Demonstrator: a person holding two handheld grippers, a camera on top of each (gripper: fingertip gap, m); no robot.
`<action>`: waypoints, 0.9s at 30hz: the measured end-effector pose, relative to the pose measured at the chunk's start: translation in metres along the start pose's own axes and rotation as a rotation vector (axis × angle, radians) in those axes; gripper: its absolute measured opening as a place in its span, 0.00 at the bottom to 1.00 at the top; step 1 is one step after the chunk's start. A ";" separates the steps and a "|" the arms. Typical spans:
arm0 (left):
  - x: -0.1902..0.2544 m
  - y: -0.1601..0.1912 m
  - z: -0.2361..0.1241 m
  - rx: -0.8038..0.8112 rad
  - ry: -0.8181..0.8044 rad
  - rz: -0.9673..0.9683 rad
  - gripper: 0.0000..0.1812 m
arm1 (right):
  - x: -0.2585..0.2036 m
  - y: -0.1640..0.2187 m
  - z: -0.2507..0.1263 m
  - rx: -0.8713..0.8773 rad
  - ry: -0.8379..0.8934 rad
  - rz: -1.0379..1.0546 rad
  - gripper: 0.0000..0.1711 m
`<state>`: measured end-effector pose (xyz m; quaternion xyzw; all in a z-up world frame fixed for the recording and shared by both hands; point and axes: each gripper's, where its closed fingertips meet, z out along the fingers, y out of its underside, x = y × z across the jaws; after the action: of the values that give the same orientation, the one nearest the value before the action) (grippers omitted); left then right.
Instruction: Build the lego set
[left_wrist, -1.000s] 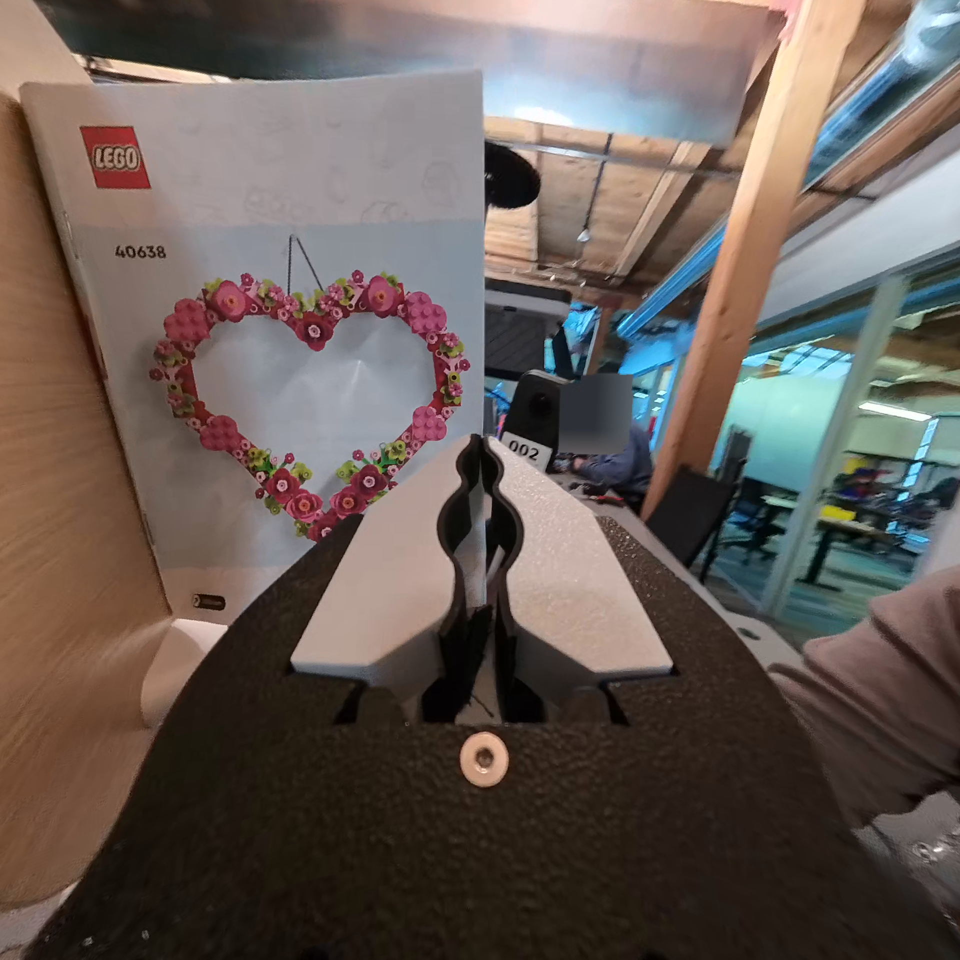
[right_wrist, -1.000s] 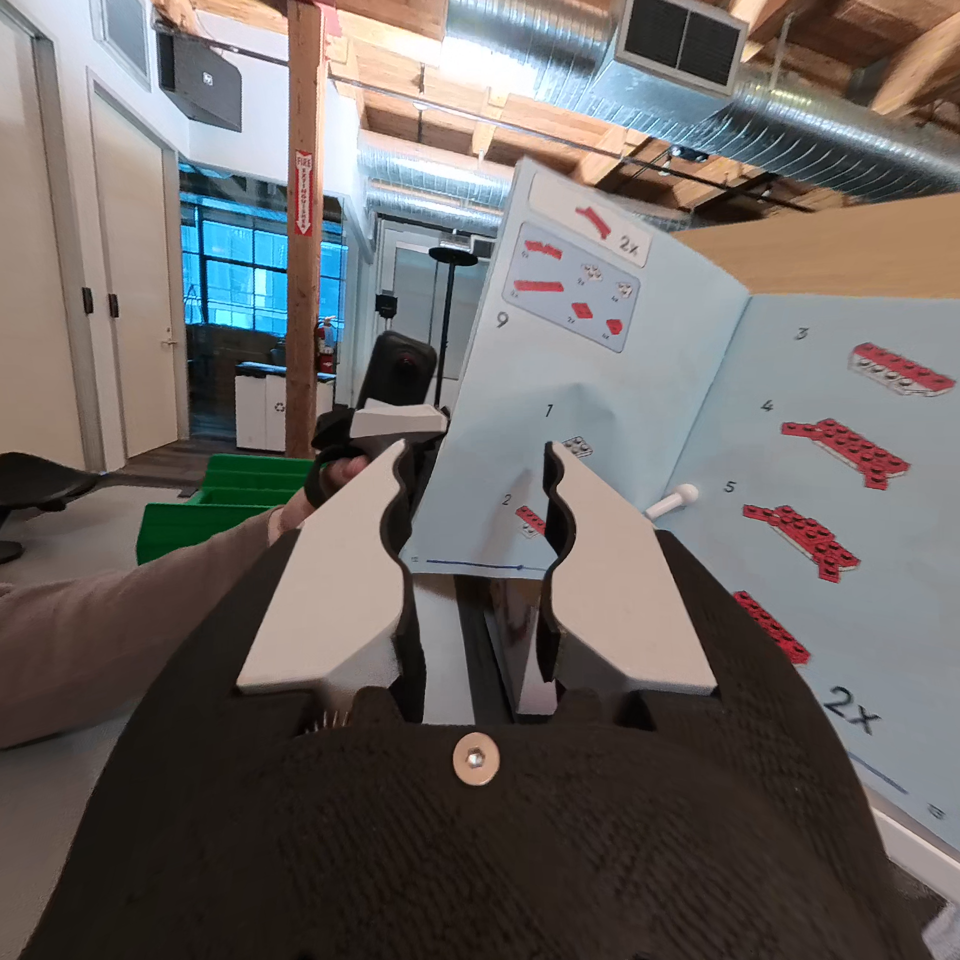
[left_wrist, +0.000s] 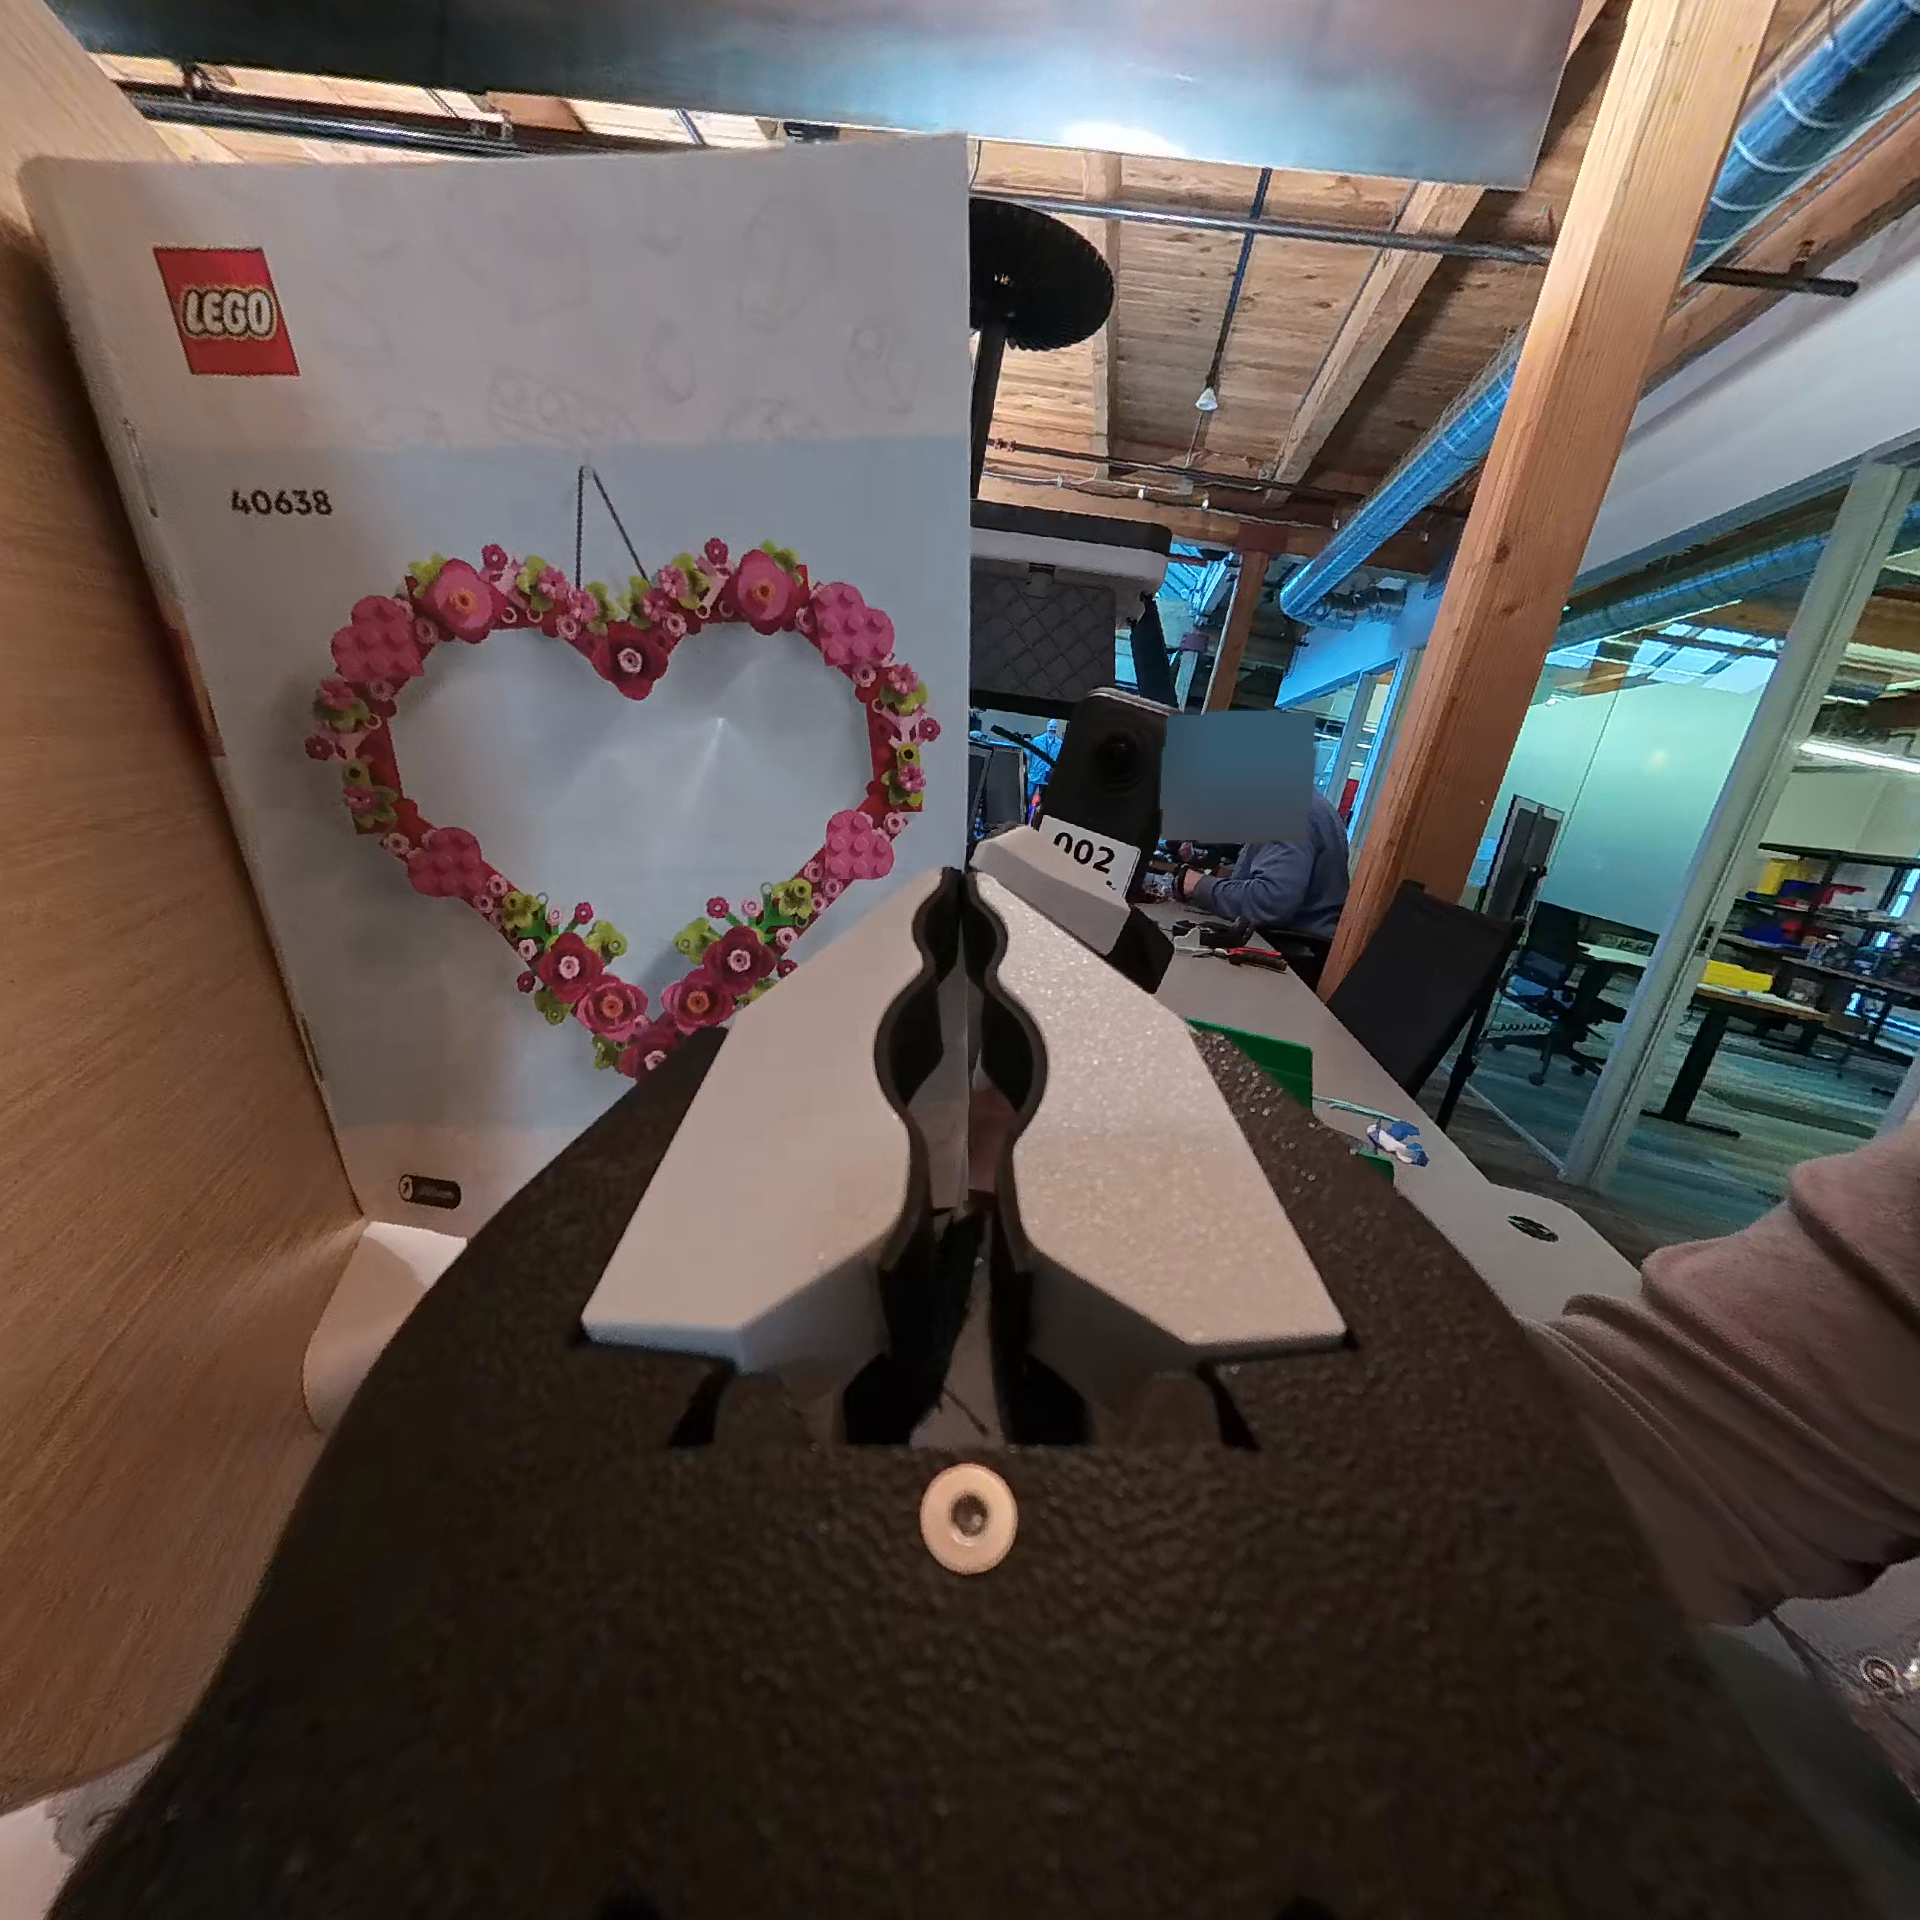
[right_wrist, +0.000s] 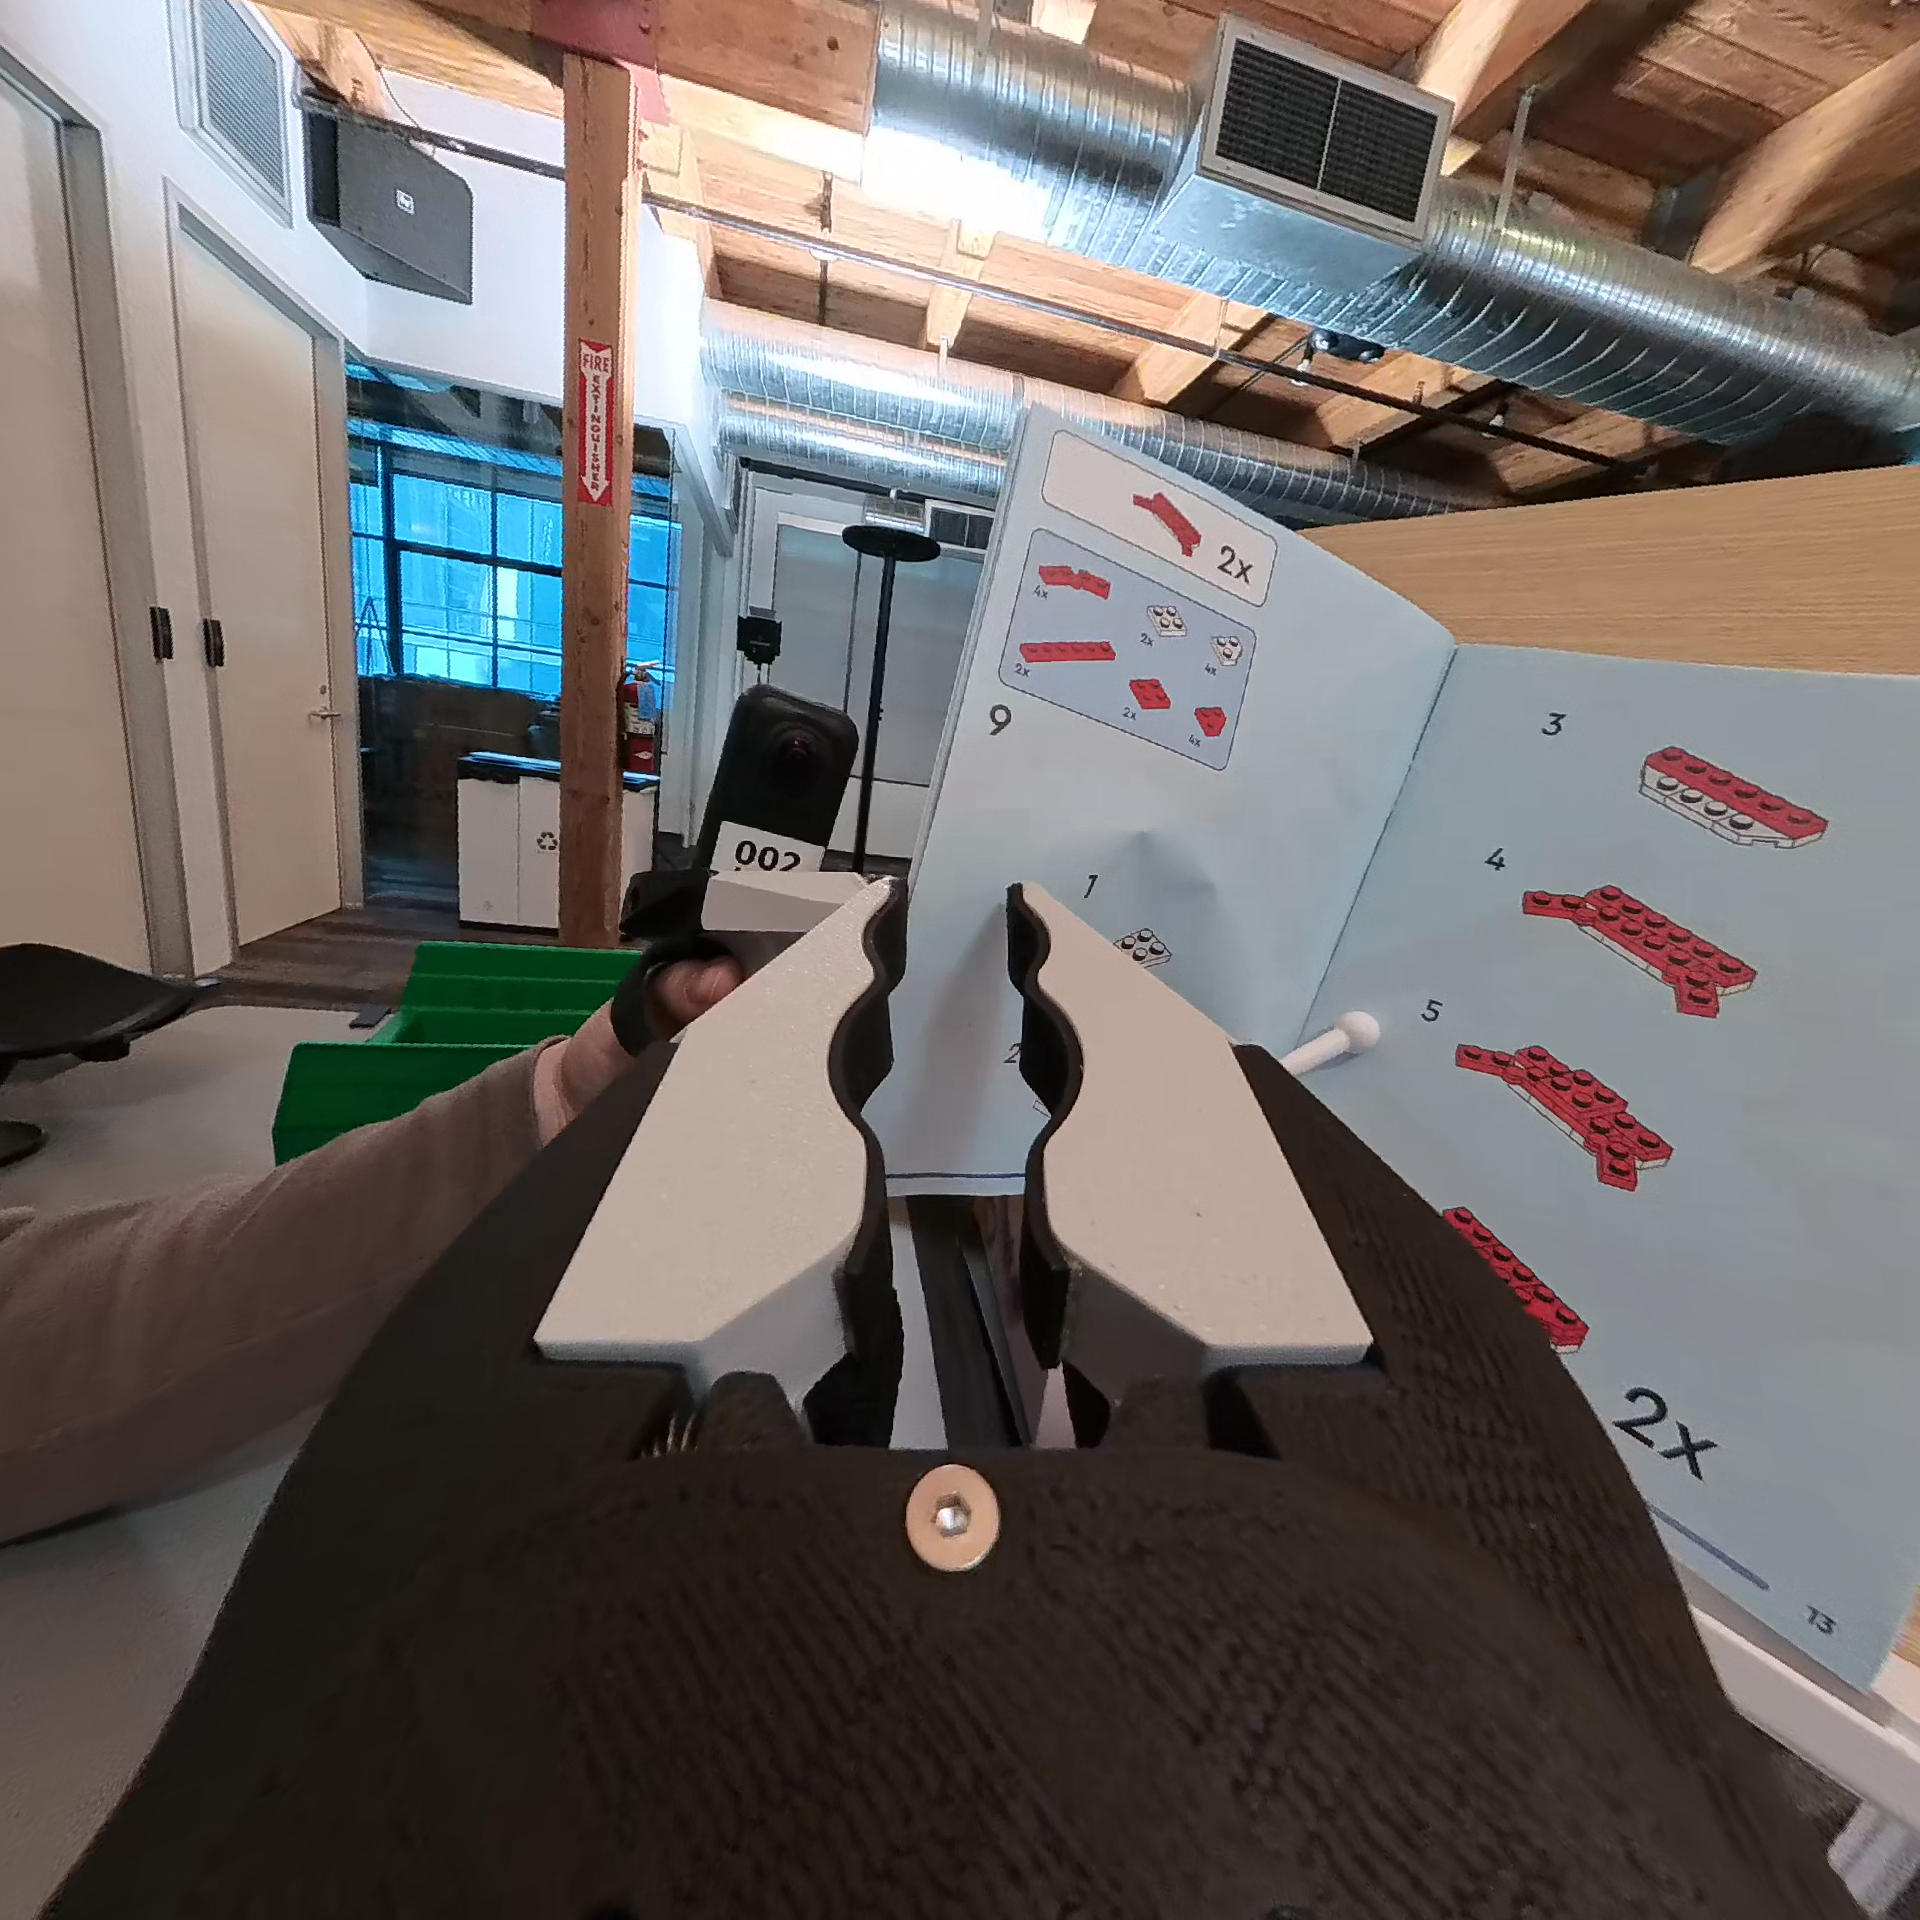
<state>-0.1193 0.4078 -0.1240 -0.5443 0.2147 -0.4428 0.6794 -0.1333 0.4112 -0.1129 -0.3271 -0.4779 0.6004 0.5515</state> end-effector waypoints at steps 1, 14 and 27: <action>0.000 0.000 0.000 0.000 0.000 0.001 0.00 | 0.000 0.000 0.000 0.001 -0.001 0.002 0.10; -0.001 -0.004 -0.004 0.016 -0.003 0.000 0.00 | 0.002 -0.001 -0.004 -0.003 0.010 -0.014 0.04; -0.006 -0.017 -0.033 -0.015 -0.090 0.051 0.00 | 0.032 0.006 -0.020 -0.121 0.210 -0.084 0.00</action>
<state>-0.1540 0.3948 -0.1192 -0.5630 0.2010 -0.3986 0.6955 -0.1229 0.4465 -0.1209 -0.4005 -0.4661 0.5093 0.6024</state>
